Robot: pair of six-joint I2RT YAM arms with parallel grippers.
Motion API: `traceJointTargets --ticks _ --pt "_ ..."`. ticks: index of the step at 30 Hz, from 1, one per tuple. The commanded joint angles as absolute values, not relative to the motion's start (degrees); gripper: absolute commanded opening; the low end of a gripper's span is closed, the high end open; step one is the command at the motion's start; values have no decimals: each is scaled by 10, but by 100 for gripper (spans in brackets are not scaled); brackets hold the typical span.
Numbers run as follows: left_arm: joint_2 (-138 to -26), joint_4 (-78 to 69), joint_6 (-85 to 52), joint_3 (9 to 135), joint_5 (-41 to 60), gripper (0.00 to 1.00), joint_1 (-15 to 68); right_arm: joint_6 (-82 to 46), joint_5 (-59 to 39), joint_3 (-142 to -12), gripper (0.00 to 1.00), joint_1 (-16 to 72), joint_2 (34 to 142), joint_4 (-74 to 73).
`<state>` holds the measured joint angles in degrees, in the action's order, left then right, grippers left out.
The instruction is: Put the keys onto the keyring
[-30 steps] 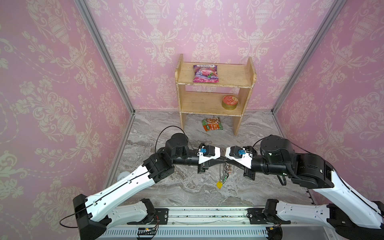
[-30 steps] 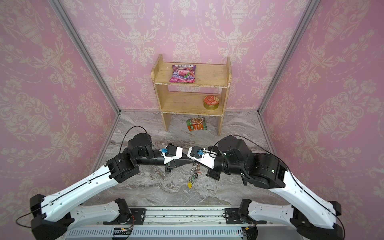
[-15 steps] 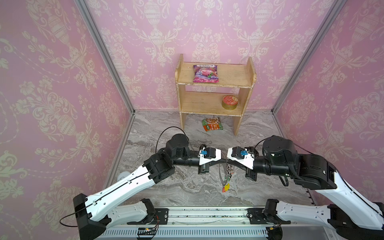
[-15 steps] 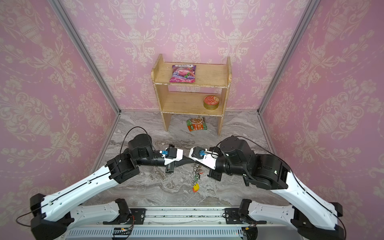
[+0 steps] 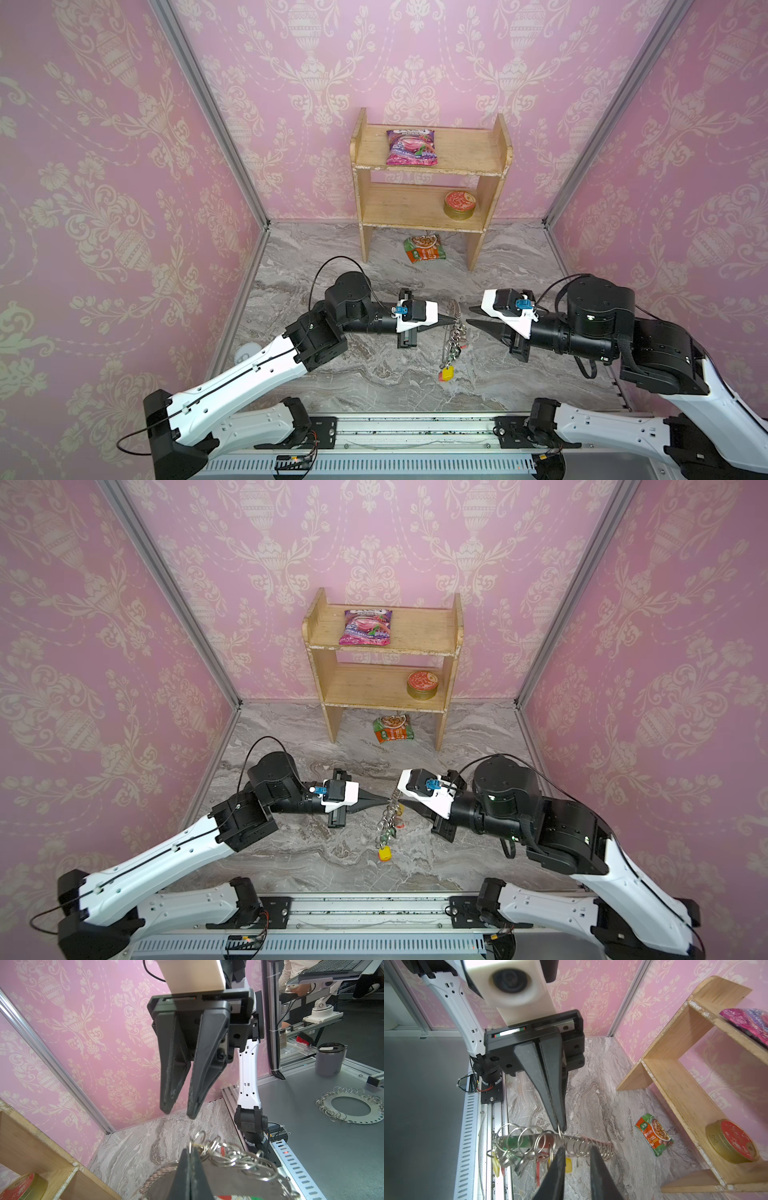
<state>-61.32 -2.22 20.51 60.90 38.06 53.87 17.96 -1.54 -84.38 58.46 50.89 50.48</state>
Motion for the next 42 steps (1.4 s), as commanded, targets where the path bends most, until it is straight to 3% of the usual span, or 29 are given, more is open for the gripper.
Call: traceJointTargets --ticks 1,12,24,42 --pt "-597 -59 213 609 385 0 543 164 -15 -835 22 580 505 490" --pt "-601 -57 220 612 370 0 543 125 -67 -826 28 580 504 482" --pt "-597 -63 220 609 365 0 543 118 -65 -812 27 580 509 483" --pt "-588 -70 215 607 364 0 543 119 -40 -803 10 580 497 483"
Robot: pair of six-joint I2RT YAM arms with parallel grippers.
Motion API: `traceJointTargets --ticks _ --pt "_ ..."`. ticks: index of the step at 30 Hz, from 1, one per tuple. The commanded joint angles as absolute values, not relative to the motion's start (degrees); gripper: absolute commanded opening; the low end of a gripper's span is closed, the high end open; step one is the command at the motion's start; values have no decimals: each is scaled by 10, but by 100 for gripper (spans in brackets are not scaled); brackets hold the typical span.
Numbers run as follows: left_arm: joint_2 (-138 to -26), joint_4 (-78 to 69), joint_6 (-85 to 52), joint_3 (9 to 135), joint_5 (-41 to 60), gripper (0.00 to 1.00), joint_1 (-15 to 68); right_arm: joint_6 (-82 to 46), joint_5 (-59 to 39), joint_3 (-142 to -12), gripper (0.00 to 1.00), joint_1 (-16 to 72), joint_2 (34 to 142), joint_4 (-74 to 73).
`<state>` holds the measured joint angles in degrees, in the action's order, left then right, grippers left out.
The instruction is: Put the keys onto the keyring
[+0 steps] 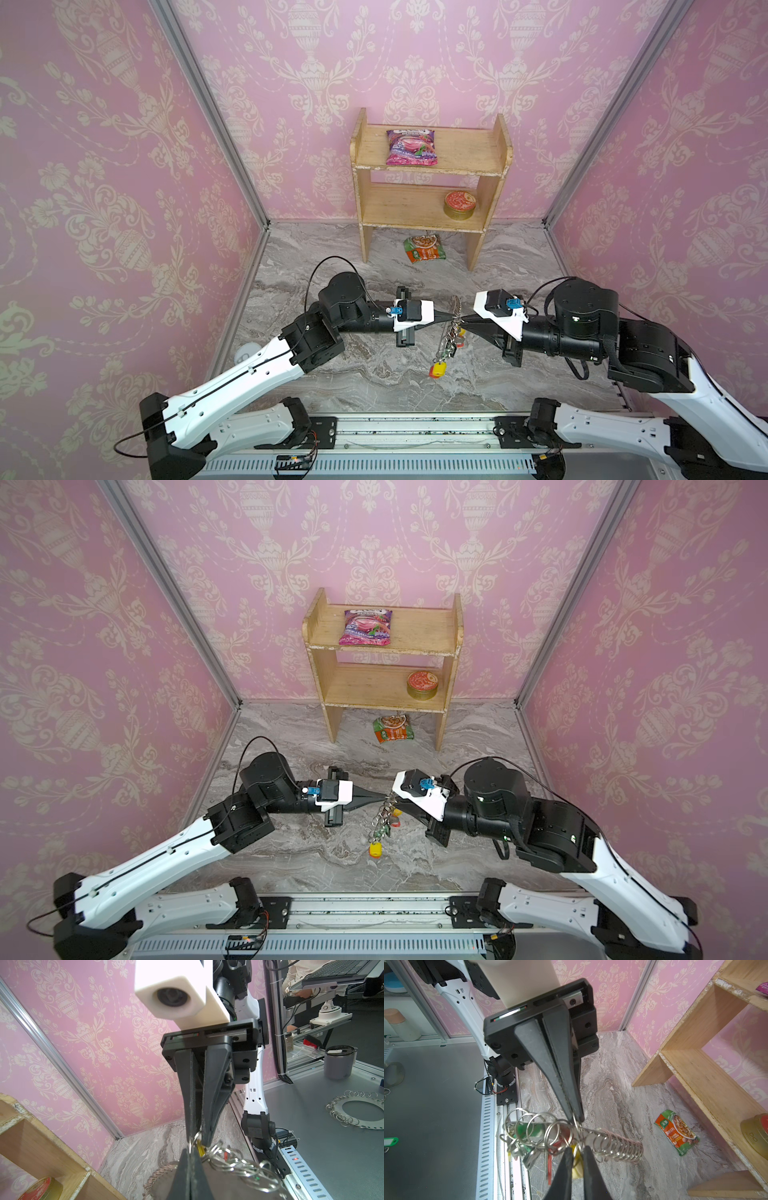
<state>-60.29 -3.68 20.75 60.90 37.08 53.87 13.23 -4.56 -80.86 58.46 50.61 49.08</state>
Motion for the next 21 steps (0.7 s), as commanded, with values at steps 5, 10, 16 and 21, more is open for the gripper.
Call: traceJointTargets --ticks 5,10,16,21 --pt "-587 -76 215 606 362 0 543 120 -42 -803 3 580 495 482" --pt "-582 -113 206 592 351 0 543 116 -46 -801 0 581 491 483" --pt "-571 -189 191 565 330 0 543 108 -47 -781 0 580 485 473" --pt "-565 -276 163 542 322 0 539 95 -49 -751 0 580 473 447"
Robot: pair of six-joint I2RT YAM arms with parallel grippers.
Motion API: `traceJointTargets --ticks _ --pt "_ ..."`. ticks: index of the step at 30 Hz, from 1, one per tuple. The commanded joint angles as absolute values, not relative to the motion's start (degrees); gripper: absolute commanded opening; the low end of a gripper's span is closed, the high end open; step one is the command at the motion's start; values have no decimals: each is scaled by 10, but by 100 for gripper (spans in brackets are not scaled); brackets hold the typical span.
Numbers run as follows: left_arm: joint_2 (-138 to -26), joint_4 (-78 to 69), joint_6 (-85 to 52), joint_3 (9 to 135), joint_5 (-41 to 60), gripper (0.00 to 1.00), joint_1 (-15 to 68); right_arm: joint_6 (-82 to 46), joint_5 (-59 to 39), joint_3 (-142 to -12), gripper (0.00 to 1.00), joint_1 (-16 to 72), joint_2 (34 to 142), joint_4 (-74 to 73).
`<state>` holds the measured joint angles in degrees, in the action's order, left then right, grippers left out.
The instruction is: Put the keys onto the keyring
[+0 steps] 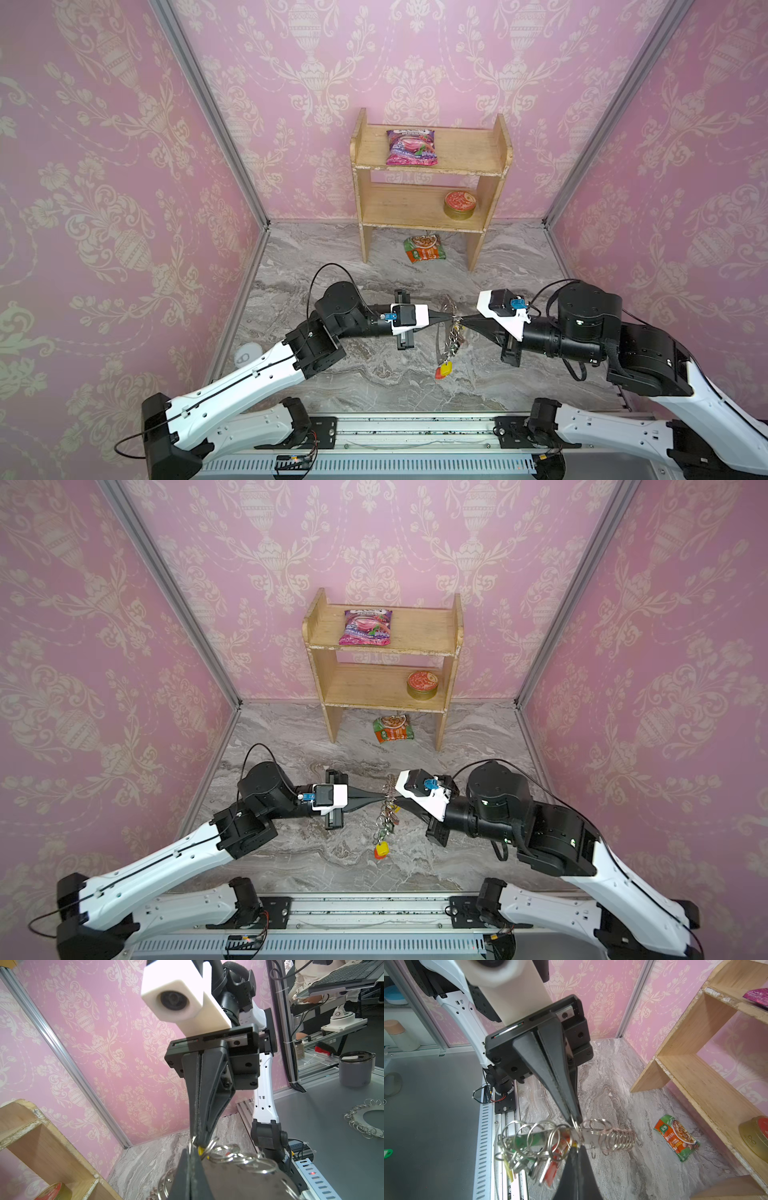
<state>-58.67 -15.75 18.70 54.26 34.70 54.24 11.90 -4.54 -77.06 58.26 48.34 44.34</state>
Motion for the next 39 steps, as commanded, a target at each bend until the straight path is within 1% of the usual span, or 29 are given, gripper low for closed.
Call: traceJointTargets --ticks 1,7,18,19,27,30,33,39 --pt "-565 -293 157 537 321 0 537 93 -50 -744 0 581 471 442" --pt "-570 -356 131 523 322 0 528 74 -56 -713 0 581 461 418" --pt "-591 -416 95 524 340 0 521 49 -83 -679 0 581 464 369" --pt "-595 -425 87 523 346 0 521 49 -85 -659 0 581 466 362" --pt "-621 -458 48 519 373 0 521 43 -93 -656 0 579 473 334" --pt "-618 -447 52 518 376 0 520 43 -78 -659 4 579 461 339" --pt "-613 -431 59 518 379 0 520 50 -57 -669 13 579 447 357" --pt "-607 -409 66 522 388 0 519 67 -17 -725 23 579 429 419"
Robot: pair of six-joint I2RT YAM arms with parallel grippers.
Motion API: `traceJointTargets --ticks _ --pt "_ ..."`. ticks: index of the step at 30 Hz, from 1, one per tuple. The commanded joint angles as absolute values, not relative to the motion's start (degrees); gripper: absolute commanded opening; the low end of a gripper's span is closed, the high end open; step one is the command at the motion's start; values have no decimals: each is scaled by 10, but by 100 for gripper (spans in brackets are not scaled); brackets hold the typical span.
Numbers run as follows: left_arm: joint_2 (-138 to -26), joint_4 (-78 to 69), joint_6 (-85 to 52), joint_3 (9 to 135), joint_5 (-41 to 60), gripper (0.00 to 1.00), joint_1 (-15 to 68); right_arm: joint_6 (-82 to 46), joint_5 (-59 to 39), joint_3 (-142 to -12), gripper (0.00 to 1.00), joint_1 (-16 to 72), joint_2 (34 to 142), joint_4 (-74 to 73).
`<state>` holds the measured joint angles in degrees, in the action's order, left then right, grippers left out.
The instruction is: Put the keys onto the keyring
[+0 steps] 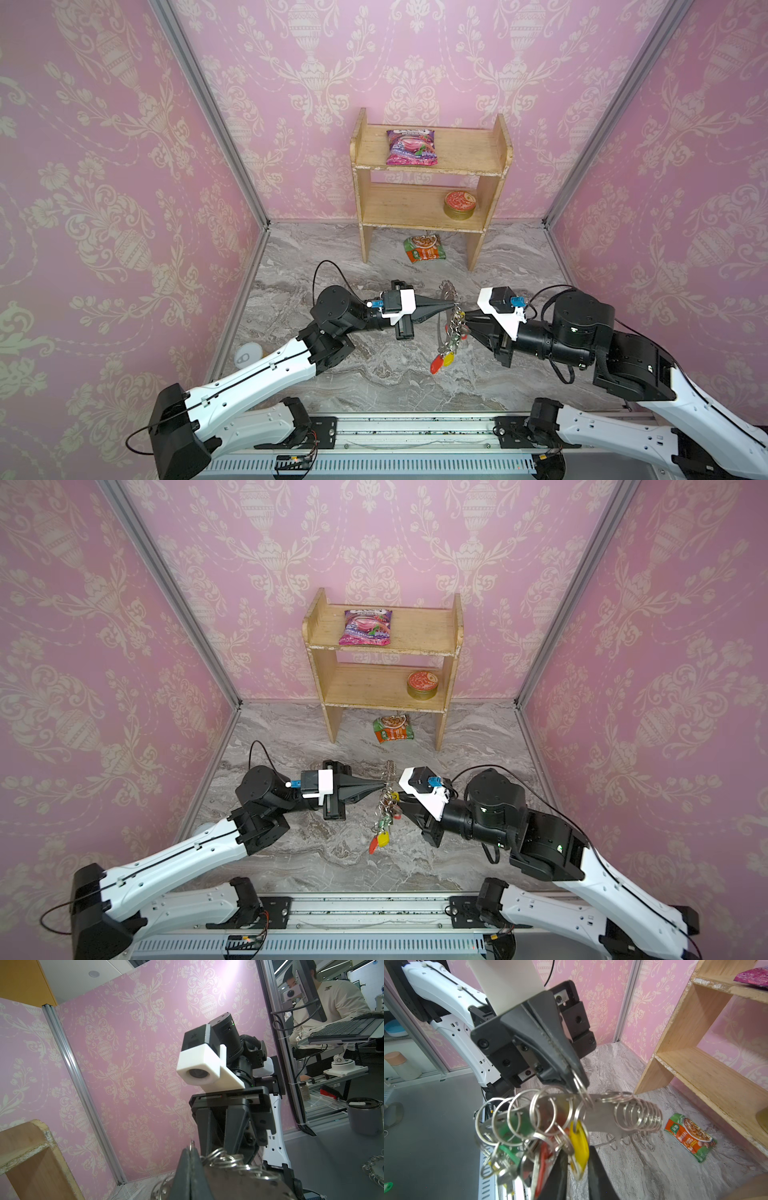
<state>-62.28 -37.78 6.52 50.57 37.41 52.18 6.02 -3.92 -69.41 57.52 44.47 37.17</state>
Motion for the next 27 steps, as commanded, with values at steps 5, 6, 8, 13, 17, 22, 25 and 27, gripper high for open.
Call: traceJointTargets --ticks 5,6,8,13,17,22,25,27 --pt "-611 -404 62 523 399 0 519 88 2 -752 25 578 424 442" --pt "-612 -402 62 523 403 0 519 95 2 -756 25 579 424 440" --pt "-614 -396 61 525 408 0 519 106 2 -764 25 579 424 431" --pt "-617 -395 53 528 419 0 519 122 -30 -773 23 579 437 400" --pt "-619 -396 48 530 424 0 519 126 -60 -769 22 578 447 379" --pt "-616 -393 48 529 427 0 519 124 -80 -762 20 579 453 356" --pt "-617 -393 47 529 429 0 519 128 -82 -762 18 578 458 352" --pt "-616 -393 47 530 430 0 519 130 -83 -763 18 578 461 352"
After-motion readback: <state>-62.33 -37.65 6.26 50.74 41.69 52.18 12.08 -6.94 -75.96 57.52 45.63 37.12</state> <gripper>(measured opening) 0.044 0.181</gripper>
